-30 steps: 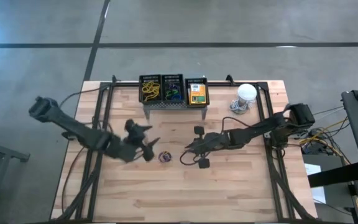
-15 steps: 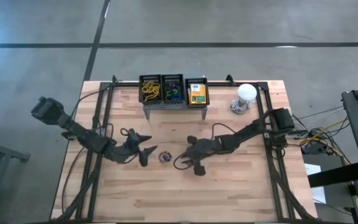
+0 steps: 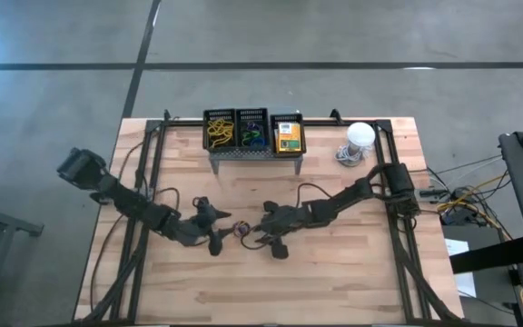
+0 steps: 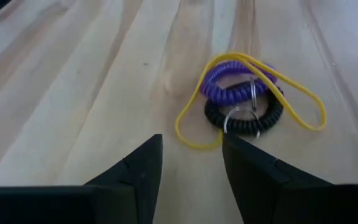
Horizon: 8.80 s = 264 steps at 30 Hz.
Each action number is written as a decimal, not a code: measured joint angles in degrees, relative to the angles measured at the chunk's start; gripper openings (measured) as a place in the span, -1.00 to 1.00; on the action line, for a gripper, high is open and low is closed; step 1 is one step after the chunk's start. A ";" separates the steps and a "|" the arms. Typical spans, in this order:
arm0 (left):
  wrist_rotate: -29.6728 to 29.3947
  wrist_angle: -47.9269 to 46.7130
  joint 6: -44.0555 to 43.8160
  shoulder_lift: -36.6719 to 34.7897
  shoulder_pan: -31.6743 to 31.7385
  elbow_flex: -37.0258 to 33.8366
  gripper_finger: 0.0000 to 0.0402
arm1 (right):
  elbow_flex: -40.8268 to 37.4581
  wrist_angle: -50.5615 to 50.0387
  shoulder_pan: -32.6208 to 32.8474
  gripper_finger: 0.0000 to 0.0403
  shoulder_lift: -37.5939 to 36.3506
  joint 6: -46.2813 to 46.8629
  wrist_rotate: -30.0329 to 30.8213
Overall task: Pick & Place Office Desk Supplies
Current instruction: Put the black spring keychain into the middle black bin on the shelf, then put the violet spring keychain into the middle black bin on the shelf, then put the yellow rubberband into the left black bin on the shelf
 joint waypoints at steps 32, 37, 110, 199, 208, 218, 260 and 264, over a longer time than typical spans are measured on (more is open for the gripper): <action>-5.05 -39.27 -22.53 -0.33 0.25 11.88 0.25 | 9.43 -17.80 0.72 -0.96 -1.51 -5.37 12.23; -6.60 -40.06 -24.50 -2.17 -1.03 11.89 0.25 | 8.37 -26.27 0.72 -0.96 -9.52 -5.45 12.99; -2.91 -27.63 -11.41 6.14 -0.58 11.12 0.25 | -17.58 4.26 13.61 -0.64 -23.80 -9.13 11.96; -16.97 -54.06 24.69 3.09 28.52 48.75 -0.94 | -18.88 0.51 12.59 -0.66 -23.49 -5.29 12.74; 5.26 -49.07 25.01 3.21 46.88 48.71 -0.89 | -18.88 0.42 12.59 -0.68 -23.49 -5.16 12.71; 11.80 -48.39 23.78 3.42 50.99 47.16 -0.20 | -18.88 0.42 12.59 -0.64 -23.49 -5.16 12.71; 0.34 -14.58 12.01 16.42 -5.28 26.09 0.11 | -18.90 4.30 12.34 -0.69 -23.49 -5.70 13.85; 5.42 -16.20 9.19 21.94 -4.68 28.25 0.11 | -18.90 4.82 12.31 -0.68 -23.49 -5.77 13.83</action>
